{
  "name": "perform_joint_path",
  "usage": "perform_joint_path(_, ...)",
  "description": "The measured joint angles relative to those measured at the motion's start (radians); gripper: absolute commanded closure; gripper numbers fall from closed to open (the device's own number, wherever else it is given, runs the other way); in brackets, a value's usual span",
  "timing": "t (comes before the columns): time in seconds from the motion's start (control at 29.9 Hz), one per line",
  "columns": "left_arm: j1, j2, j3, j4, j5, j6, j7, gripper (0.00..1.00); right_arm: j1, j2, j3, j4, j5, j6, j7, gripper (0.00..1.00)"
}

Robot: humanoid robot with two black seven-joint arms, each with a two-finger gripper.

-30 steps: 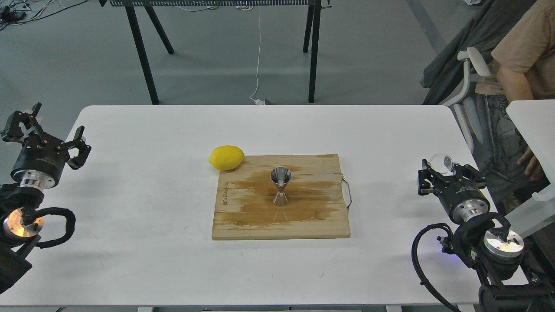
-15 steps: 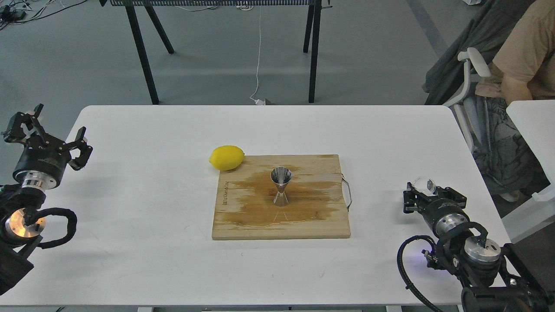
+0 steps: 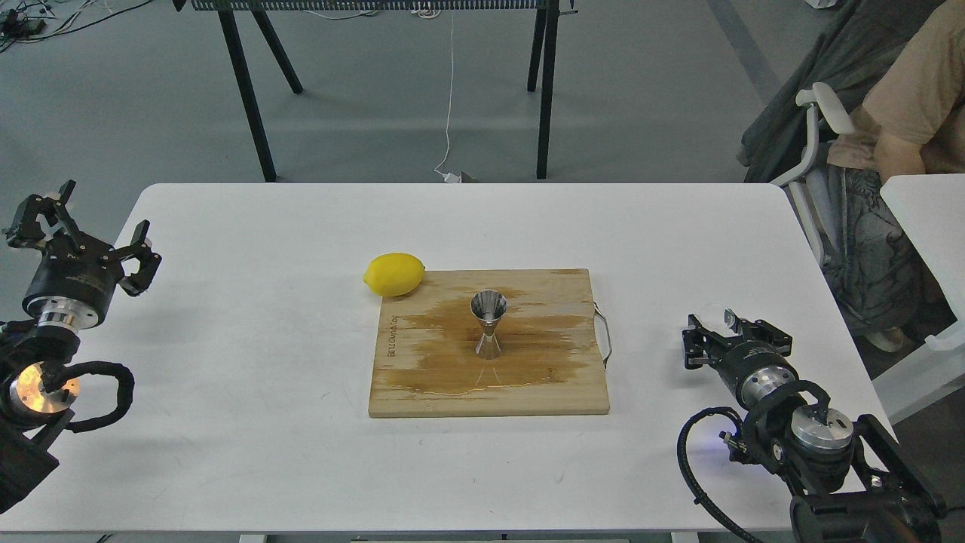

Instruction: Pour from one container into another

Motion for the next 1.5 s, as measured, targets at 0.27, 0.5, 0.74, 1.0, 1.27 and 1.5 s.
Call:
perform_joint_path(0.27,0.0,0.0,0.0,0.0,0.0,0.0,0.0,0.02,0.0,-0.001,-0.019,0.005,0.0,0.0,-0.002,0.03)
perform_joint_path(0.5,0.0,0.0,0.0,0.0,0.0,0.0,0.0,0.02,-0.01,-0.002,-0.021,0.014,0.001,0.003,-0.002,0.02)
perform_joint_path(0.74,0.0,0.0,0.018,0.004,0.0,0.0,0.0,0.02,-0.042,-0.014,-0.011,0.069,0.002,0.004,-0.002,0.02)
perform_joint_path(1.0,0.0,-0.001,0.02,0.014,0.0,0.0,0.0,0.02,-0.06,-0.048,-0.005,0.163,0.001,0.001,0.001,0.02)
perform_joint_path(1.27,-0.007,0.008,0.022,0.035,0.0,0.0,0.0,0.02,-0.034,-0.139,-0.021,0.27,-0.032,0.053,-0.023,0.02)
perform_joint_path(1.5,-0.051,0.04,0.021,0.036,0.0,0.0,0.0,0.02,0.108,-0.261,-0.02,0.23,-0.129,0.33,-0.098,0.01)
